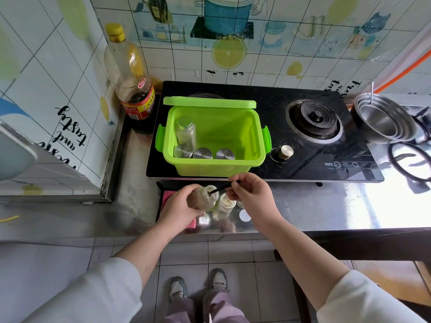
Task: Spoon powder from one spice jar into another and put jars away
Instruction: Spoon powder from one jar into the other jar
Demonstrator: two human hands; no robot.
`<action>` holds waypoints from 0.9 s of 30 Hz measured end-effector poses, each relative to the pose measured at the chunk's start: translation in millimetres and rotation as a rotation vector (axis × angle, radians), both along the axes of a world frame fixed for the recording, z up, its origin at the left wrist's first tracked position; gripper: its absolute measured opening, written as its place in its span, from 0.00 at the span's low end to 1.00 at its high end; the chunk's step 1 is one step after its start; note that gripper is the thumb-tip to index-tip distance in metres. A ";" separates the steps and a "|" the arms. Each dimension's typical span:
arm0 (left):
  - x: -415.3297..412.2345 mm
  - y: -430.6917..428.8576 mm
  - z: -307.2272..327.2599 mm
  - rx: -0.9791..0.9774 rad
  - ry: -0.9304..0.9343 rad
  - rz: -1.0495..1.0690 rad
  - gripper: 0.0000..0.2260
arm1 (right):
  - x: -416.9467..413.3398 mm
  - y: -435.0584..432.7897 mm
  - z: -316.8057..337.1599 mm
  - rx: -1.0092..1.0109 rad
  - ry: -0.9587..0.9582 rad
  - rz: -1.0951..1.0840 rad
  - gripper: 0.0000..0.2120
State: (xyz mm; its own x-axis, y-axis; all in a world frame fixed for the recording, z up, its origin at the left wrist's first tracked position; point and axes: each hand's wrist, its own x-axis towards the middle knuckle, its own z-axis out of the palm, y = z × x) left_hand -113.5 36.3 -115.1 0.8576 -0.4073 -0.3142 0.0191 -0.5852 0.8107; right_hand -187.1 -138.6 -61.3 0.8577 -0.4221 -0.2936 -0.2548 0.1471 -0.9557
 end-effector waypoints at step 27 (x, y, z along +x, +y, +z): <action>-4.9 -4.3 -3.0 -0.048 0.088 0.067 0.27 | -10.2 -20.6 -11.6 0.183 0.044 -0.176 0.07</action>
State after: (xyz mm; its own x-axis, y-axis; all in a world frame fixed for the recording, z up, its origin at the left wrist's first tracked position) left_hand -118.4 32.0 -118.1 0.8533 -0.3663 -0.3710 0.1291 -0.5408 0.8312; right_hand -197.3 -159.2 -72.9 0.7606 -0.4999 -0.4142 -0.2506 0.3625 -0.8977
